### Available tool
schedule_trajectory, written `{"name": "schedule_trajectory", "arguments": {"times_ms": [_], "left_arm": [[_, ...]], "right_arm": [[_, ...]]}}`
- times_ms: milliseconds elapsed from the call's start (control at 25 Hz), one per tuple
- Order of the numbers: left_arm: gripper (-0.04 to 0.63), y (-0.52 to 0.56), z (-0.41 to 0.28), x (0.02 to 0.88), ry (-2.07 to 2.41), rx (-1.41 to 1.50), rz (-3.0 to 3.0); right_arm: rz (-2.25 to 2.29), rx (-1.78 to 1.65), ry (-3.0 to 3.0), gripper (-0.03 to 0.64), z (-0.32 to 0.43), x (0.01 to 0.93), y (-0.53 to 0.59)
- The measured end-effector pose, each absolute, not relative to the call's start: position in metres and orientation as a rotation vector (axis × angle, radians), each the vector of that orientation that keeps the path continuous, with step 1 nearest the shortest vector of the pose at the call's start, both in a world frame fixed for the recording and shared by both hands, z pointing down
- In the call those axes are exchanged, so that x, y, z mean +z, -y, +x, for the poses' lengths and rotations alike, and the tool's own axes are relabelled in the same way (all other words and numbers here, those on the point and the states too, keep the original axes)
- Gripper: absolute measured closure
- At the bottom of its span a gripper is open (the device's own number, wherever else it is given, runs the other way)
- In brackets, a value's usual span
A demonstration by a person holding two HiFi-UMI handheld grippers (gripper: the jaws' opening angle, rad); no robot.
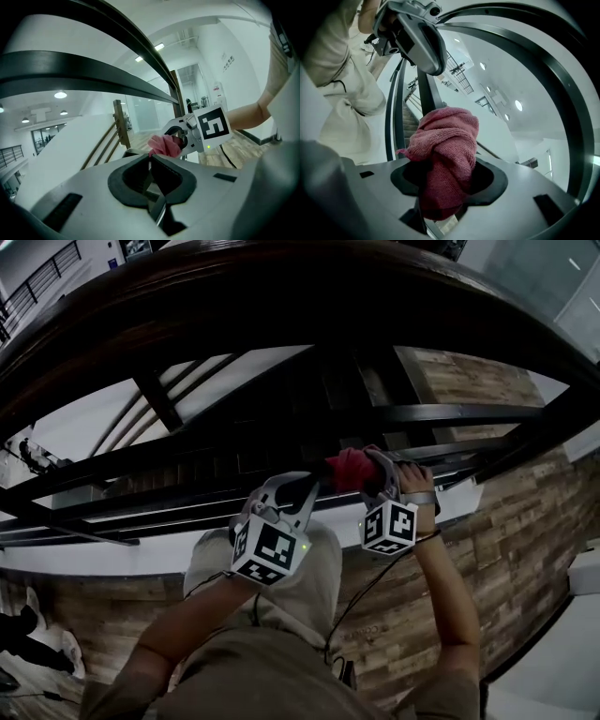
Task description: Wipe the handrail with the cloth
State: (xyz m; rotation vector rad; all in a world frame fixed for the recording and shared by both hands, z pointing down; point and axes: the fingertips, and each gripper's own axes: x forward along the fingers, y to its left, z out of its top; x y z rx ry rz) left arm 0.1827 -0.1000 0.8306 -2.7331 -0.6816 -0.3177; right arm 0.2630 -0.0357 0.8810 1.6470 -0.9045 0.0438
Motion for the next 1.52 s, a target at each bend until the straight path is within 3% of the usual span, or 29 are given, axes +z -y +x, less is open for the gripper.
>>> {"name": "schedule_trajectory", "arguments": {"times_ms": [280, 640, 920, 1520], "left_arm": [[0.574, 0.060, 0.178, 0.849, 0.783, -0.268, -2.682], [0.574, -0.033, 0.321, 0.863, 0.975, -0.342, -2.603], [0.574, -0.075, 0.276, 0.873, 0.987, -0.330, -2.577], [0.574, -0.110, 0.271, 0.874, 1.043, -0.314, -2.546]], "right_arm": [[1.633, 0.085, 0.750, 0.382, 0.279, 0.897, -0.023], [1.667, 0.203, 0.658, 0.382, 0.441, 0.918, -0.108], [1.668, 0.232, 0.499, 0.382, 0.441, 0.921, -0.207], [1.628, 0.608, 0.045, 0.391, 0.557, 0.935, -0.439]]}}
